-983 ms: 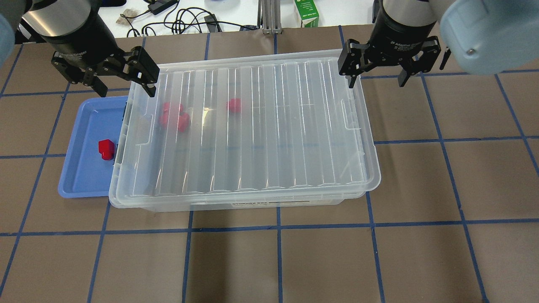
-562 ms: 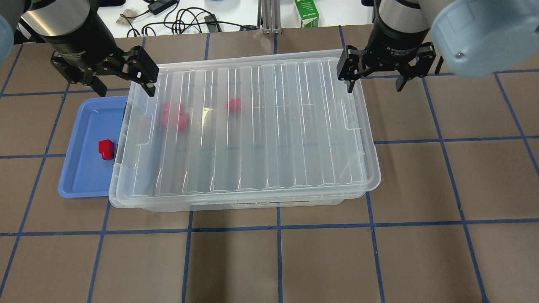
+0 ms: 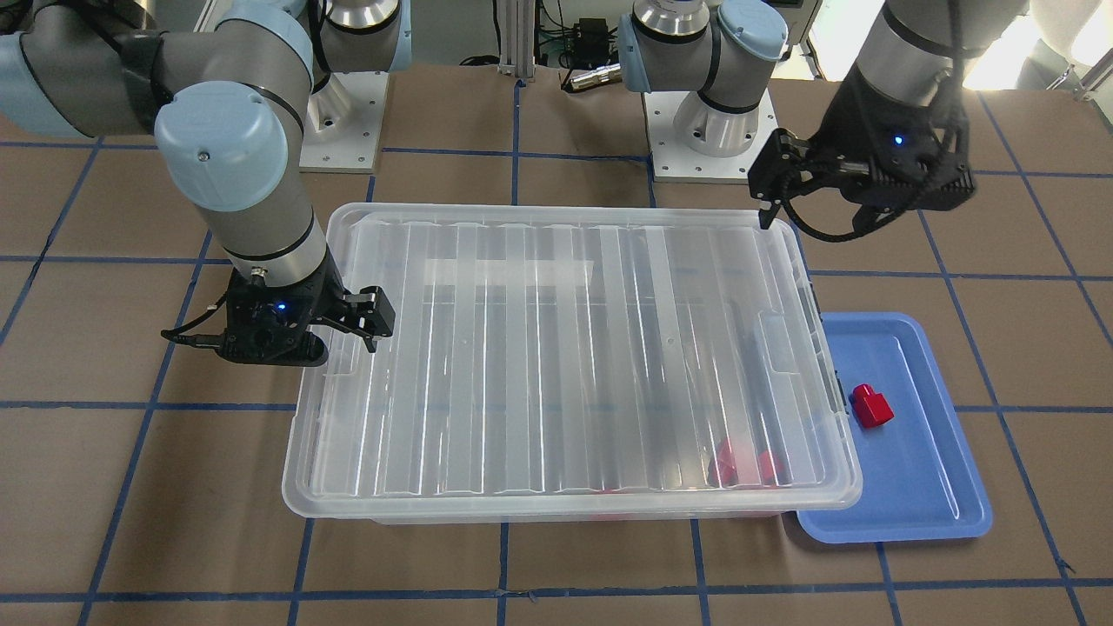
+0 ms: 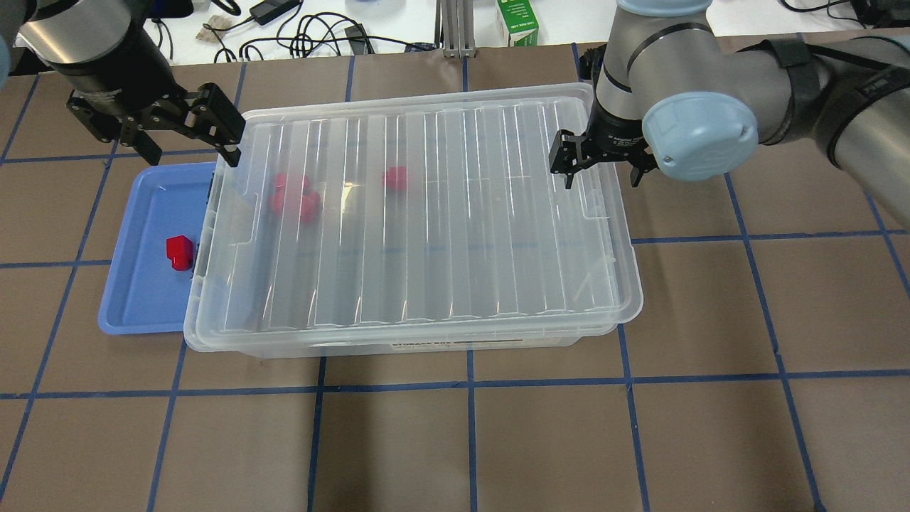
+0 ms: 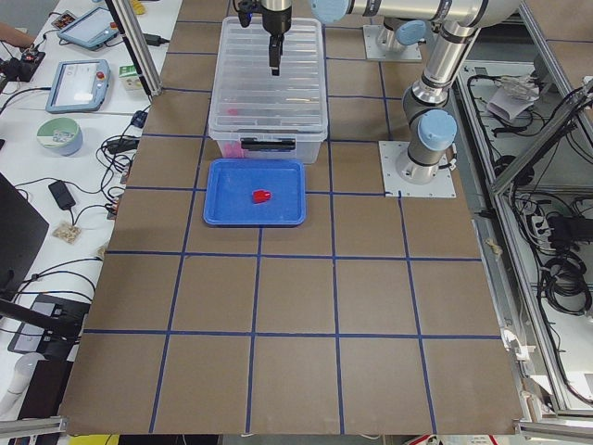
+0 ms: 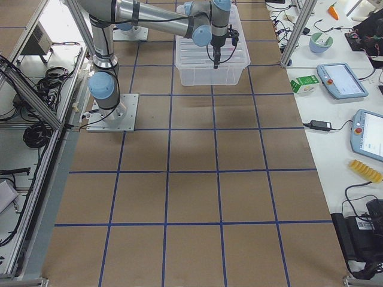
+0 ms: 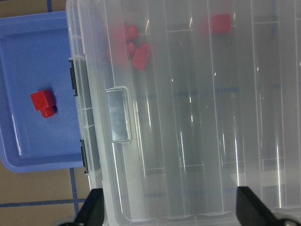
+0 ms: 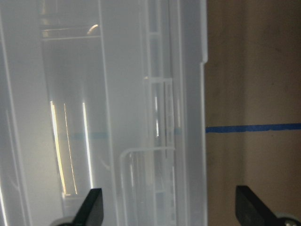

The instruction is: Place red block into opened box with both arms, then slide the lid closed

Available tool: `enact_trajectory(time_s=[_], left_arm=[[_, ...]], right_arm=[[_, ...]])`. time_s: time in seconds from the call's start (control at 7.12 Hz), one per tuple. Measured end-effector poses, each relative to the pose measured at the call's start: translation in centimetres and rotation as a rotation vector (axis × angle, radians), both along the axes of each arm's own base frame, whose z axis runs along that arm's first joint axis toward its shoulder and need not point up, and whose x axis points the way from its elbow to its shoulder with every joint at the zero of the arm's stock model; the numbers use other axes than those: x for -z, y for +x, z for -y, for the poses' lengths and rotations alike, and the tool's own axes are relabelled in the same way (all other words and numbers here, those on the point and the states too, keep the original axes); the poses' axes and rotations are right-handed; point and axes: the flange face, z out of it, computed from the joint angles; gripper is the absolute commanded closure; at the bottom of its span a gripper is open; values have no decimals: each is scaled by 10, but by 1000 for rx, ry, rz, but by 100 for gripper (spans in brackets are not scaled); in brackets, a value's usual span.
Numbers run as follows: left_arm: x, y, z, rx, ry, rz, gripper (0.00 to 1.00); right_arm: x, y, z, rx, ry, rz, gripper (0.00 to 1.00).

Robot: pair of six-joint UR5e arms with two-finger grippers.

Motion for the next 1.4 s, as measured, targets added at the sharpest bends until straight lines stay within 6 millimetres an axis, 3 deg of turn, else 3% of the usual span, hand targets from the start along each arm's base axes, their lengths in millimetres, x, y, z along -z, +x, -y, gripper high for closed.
enact_trajectory(time_s=[0.28, 0.7, 0.98, 1.4], left_arm=[[30, 79, 16, -5, 52, -24, 0], [124, 190, 34, 62, 107, -74, 0], [171, 221, 36, 112, 85, -75, 0], [229, 230, 47, 83, 65, -96, 0]], right_arm=[[-1, -20, 5, 12, -2, -13, 0], [-1, -49, 10, 21, 8, -27, 0], [1, -69, 12, 0, 22, -99, 0], [-1, -114, 15, -21, 53, -175, 0]])
